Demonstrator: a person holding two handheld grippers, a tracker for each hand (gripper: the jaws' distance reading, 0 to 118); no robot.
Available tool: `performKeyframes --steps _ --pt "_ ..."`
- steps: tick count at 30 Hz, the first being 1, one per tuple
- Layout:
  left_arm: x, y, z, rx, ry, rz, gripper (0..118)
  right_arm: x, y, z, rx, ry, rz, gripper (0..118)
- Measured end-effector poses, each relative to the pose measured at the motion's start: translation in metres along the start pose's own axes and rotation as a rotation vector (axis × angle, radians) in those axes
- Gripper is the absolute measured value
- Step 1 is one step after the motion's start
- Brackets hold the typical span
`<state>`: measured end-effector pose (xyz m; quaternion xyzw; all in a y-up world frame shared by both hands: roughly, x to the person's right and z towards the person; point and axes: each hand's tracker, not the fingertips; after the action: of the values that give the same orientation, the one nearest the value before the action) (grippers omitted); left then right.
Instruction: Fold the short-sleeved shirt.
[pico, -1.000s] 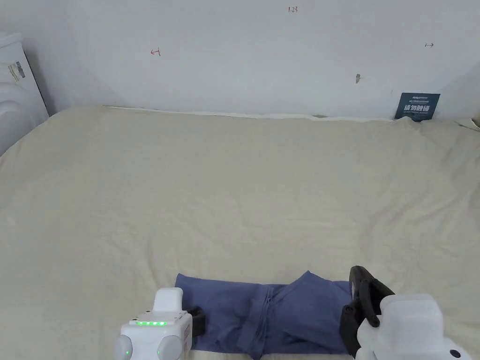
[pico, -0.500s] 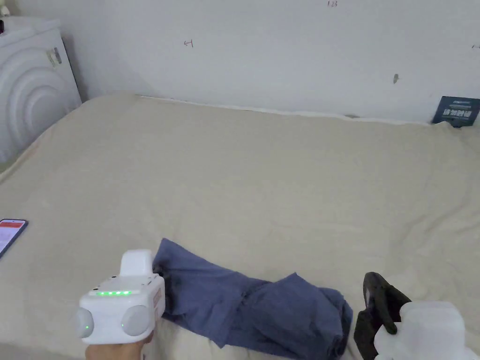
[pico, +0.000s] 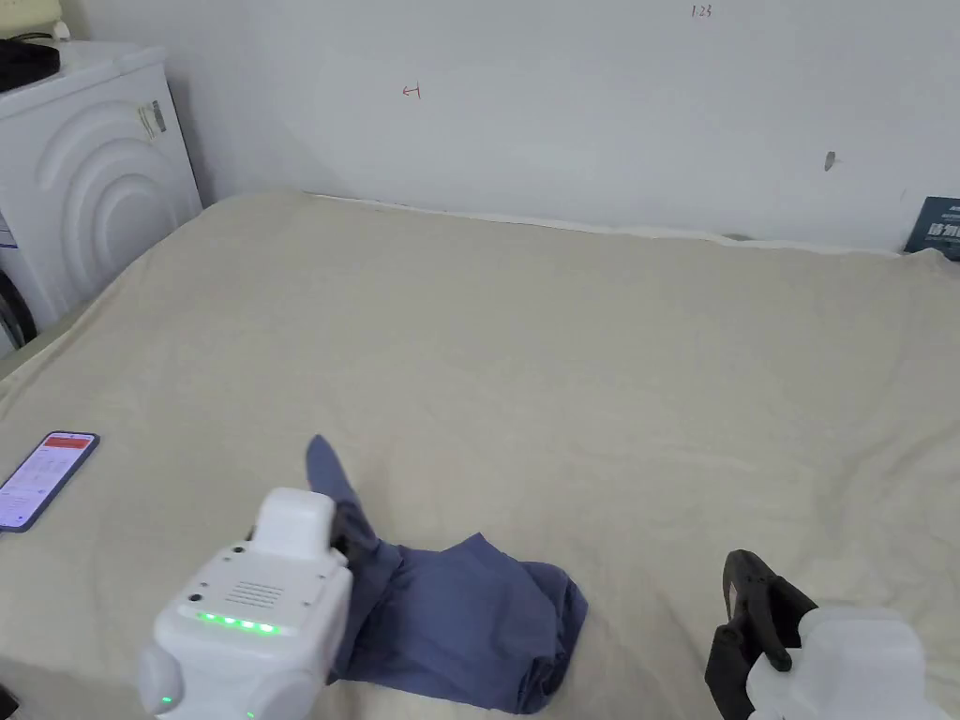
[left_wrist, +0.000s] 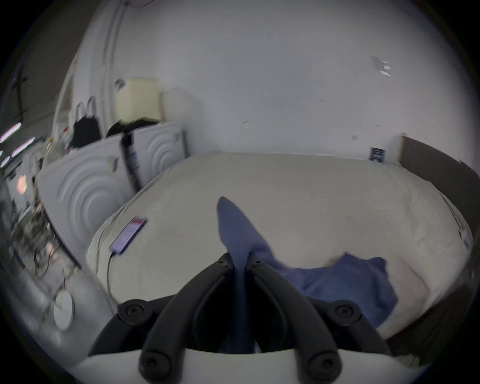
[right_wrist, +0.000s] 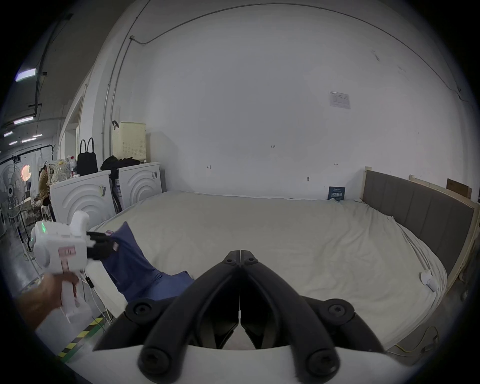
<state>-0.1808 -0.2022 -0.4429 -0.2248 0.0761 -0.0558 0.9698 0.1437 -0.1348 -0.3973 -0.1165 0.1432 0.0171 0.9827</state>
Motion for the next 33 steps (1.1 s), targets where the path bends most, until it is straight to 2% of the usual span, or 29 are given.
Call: performKeyframes --steps 2,6,9,12,13,14,15,16,17,19,22,23,25,27,28,29,30,31,33 --pt "0.040 -0.001 -0.006 0.015 -0.035 -0.063 7 0.004 0.000 0.002 0.002 -0.007 -0.027 0" --pt "0.124 -0.019 -0.030 -0.082 -0.199 -0.153 7 0.011 -0.003 0.005 0.006 -0.022 -0.007 0" --pt "0.174 -0.043 -0.056 -0.158 -0.235 -0.256 7 0.022 -0.005 0.007 -0.004 -0.040 -0.024 0" --pt "0.188 -0.060 -0.066 -0.164 -0.215 -0.226 21 0.033 -0.013 0.010 -0.010 -0.066 -0.037 0" --pt "0.188 -0.064 -0.071 -0.179 -0.230 -0.213 21 0.036 -0.016 0.010 -0.020 -0.085 -0.038 0" --pt "0.188 -0.067 -0.075 -0.230 -0.286 -0.202 43 0.039 -0.018 0.009 -0.028 -0.090 -0.044 1" --pt "0.192 -0.082 -0.093 -0.263 -0.325 -0.197 86 0.041 -0.019 0.007 -0.037 -0.091 -0.051 0" --pt "0.192 -0.084 -0.090 -0.272 -0.343 -0.201 110 0.043 -0.020 0.005 -0.042 -0.094 -0.060 0" --pt "0.190 -0.081 -0.074 -0.230 -0.343 -0.213 116 0.044 -0.020 0.004 -0.042 -0.097 -0.065 1" --pt "0.176 -0.066 -0.041 -0.092 -0.290 -0.211 116 0.043 -0.018 0.005 -0.032 -0.102 -0.060 1" --pt "0.134 -0.039 0.023 0.139 -0.206 -0.044 115 0.038 -0.013 0.007 0.010 -0.101 -0.056 1" --pt "0.118 -0.027 0.047 0.223 -0.137 0.015 116 0.036 -0.010 0.008 0.028 -0.098 -0.059 1" --pt "0.098 -0.021 0.073 0.288 -0.003 0.026 115 0.031 -0.006 0.009 0.052 -0.089 -0.061 0" --pt "0.080 -0.018 0.096 0.369 0.109 0.026 110 0.026 -0.002 0.012 0.072 -0.074 -0.055 1" --pt "0.074 -0.019 0.103 0.393 0.164 0.026 99 0.023 0.000 0.014 0.079 -0.068 -0.051 1" --pt "0.067 -0.020 0.109 0.399 0.196 0.019 75 0.019 0.001 0.017 0.088 -0.060 -0.048 1" --pt "0.062 -0.022 0.112 0.405 0.205 0.018 19 0.017 0.001 0.019 0.094 -0.054 -0.047 1" --pt "0.059 -0.023 0.110 0.397 0.201 0.017 1 0.016 0.002 0.021 0.100 -0.049 -0.047 1" --pt "0.053 -0.026 0.101 0.362 0.170 0.040 1 0.013 0.001 0.023 0.108 -0.031 -0.043 1"
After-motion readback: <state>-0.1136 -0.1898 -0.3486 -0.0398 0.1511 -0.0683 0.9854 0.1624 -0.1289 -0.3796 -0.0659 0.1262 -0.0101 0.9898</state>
